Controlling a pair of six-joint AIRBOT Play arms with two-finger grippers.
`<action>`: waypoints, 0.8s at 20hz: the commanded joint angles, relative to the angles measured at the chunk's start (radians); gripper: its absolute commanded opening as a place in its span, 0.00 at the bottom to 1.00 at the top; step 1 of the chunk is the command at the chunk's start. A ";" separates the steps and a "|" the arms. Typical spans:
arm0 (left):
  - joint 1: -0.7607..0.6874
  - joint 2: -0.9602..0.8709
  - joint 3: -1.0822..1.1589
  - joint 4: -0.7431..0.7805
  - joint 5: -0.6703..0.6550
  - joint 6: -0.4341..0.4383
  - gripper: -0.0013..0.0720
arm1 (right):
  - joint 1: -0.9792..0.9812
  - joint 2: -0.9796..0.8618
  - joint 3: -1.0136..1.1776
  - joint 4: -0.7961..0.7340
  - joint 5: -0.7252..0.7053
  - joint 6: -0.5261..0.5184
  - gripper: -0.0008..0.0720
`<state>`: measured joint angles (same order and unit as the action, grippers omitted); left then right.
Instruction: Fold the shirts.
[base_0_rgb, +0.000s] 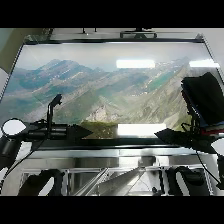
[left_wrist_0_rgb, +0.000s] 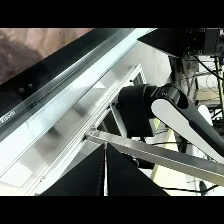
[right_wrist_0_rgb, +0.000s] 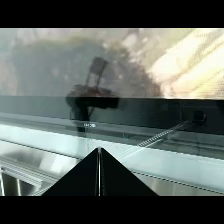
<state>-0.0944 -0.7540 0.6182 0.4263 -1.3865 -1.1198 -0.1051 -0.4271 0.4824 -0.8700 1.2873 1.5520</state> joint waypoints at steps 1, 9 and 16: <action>0.001 0.001 0.000 0.002 0.003 0.000 0.04 | 0.000 0.001 -0.001 0.001 0.000 0.001 0.04; 0.636 0.000 0.312 0.463 -0.156 -0.198 1.00 | 0.001 0.001 -0.001 0.001 0.000 0.001 0.04; 1.014 -0.299 0.456 0.715 -0.131 -0.299 1.00 | 0.001 0.000 -0.001 0.001 0.000 0.001 0.04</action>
<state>0.7948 -0.9234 1.0069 1.0016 -1.4788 -1.3895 -0.1051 -0.4263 0.4824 -0.8696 1.2869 1.5524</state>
